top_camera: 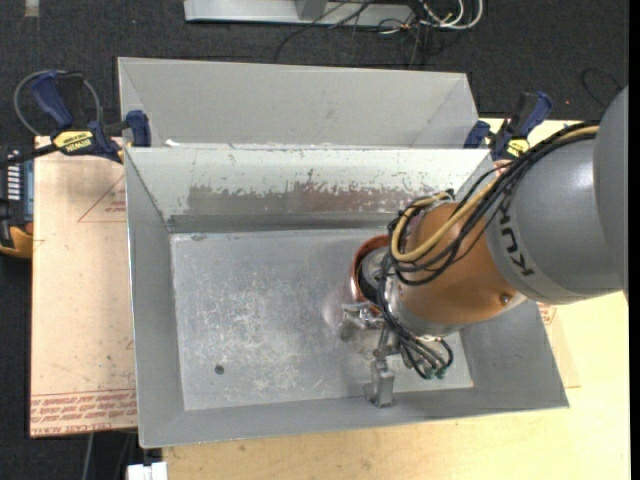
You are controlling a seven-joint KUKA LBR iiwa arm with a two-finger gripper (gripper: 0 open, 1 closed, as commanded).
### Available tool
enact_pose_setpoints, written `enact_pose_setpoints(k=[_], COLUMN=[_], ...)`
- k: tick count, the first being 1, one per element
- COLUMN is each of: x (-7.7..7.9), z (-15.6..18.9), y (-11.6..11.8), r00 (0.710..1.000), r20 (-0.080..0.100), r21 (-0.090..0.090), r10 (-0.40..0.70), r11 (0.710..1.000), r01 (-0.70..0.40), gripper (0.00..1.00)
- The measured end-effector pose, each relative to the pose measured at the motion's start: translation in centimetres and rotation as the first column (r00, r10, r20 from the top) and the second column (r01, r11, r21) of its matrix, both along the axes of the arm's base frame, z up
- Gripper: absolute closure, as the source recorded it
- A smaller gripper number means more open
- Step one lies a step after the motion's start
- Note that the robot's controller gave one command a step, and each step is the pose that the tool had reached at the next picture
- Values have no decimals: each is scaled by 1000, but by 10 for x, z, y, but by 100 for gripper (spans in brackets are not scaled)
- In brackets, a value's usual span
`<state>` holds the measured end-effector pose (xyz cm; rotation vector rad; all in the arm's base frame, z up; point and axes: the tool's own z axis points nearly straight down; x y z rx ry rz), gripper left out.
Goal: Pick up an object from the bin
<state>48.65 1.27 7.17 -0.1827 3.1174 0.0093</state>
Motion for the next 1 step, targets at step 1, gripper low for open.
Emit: enact_pose_setpoints(k=[1], x=[104], z=[-2], y=[-39], r00=[659], r20=[-19], r21=[6], r10=[752], r11=[659], r01=[-752], gripper=[100])
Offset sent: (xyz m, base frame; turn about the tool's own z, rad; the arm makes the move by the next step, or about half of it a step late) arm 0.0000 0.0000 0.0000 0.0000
